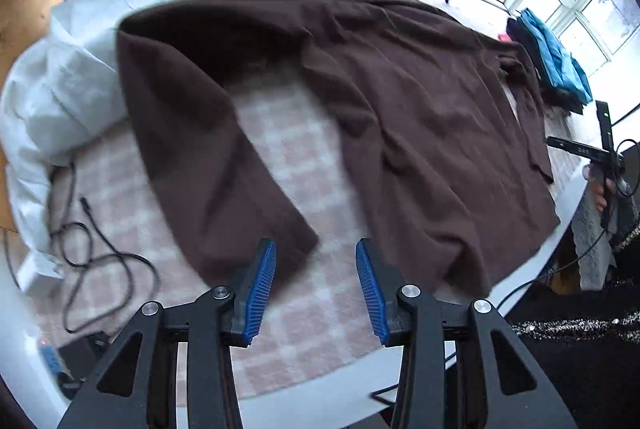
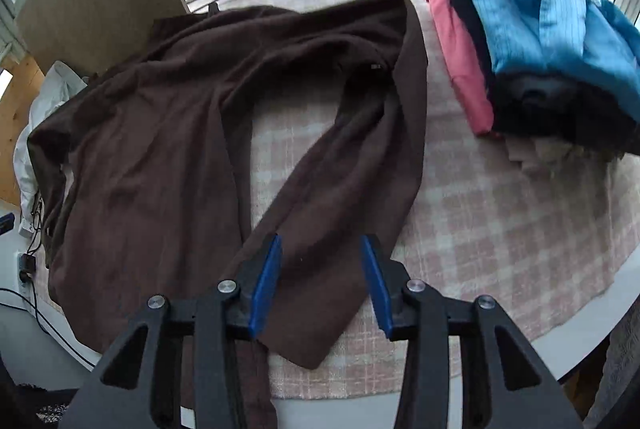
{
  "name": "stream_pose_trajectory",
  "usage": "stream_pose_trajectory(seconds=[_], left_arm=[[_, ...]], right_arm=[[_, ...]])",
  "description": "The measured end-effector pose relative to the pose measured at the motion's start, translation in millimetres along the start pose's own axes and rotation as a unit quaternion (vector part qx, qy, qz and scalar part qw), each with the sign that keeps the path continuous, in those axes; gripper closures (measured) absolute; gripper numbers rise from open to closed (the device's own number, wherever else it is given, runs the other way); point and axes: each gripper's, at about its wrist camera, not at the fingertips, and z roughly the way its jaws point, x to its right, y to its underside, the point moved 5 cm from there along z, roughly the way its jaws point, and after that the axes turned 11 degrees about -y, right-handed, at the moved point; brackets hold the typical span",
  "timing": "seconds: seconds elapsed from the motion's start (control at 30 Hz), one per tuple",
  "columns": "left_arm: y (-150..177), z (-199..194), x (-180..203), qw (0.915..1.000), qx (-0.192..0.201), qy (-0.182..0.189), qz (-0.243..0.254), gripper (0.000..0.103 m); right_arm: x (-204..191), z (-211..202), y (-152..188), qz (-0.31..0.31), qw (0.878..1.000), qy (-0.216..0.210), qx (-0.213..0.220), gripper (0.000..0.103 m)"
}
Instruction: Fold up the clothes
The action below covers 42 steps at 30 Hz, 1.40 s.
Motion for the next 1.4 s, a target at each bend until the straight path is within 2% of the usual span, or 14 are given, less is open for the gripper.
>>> stream_pose_trajectory(seconds=[0.17, 0.3, 0.37, 0.4, 0.43, 0.6, 0.7, 0.77, 0.8, 0.87, 0.97, 1.03, 1.17, 1.4], left_arm=[[24, 23, 33, 0.9978, -0.034, 0.051, -0.024, 0.058], [27, 39, 54, 0.9978, -0.042, 0.05, -0.001, 0.058], [26, 44, 63, 0.9974, -0.044, 0.057, 0.007, 0.064], [26, 46, 68, 0.9972, -0.045, 0.058, 0.012, 0.074], [26, 45, 69, 0.9972, -0.043, 0.059, 0.014, 0.089], [24, 34, 67, 0.9976, -0.032, 0.059, 0.021, 0.094], [25, 22, 58, 0.9981, -0.022, 0.054, 0.017, 0.095], [25, 10, 53, 0.9984, -0.015, 0.053, 0.016, 0.095], [27, 2, 49, 0.9979, -0.015, 0.061, 0.015, 0.095], [31, -13, 43, 0.997, -0.016, 0.074, 0.015, 0.095], [54, -2, 21, 0.9956, -0.063, -0.035, 0.06, 0.091], [62, 12, 4, 0.9919, -0.097, -0.064, 0.053, 0.093], [27, -4, -5, 0.9984, -0.037, -0.037, 0.023, 0.093], [-90, 0, -4, 0.9977, 0.061, -0.028, -0.009, 0.082]], right_arm=[[6, 25, 22, 0.017, 1.0, 0.018, -0.013, 0.06], [-5, 29, 22, -0.031, 0.999, 0.027, -0.012, 0.059], [-9, 28, 23, -0.056, 0.998, 0.02, -0.014, 0.102], [-6, 24, 23, -0.064, 0.997, 0.029, -0.015, 0.102], [0, 18, 22, -0.071, 0.996, 0.047, -0.013, 0.103], [62, -46, 15, -0.018, 0.982, 0.186, 0.023, 0.099], [40, -57, 22, -0.007, 0.996, 0.087, 0.027, 0.091], [7, -53, 30, -0.022, 0.999, 0.015, 0.025, 0.054], [-10, -46, 37, -0.036, 0.999, -0.001, 0.017, 0.051], [-44, -25, 53, -0.071, 0.997, -0.001, -0.006, 0.051], [-55, 2, 66, -0.084, 0.996, 0.009, -0.031, 0.051], [-53, 2, 65, -0.078, 0.996, 0.006, -0.035, 0.051], [-53, -14, 35, -0.073, 0.997, -0.021, -0.005, 0.051], [-44, -1, -69, -0.052, 0.996, -0.046, 0.057, 0.051]])
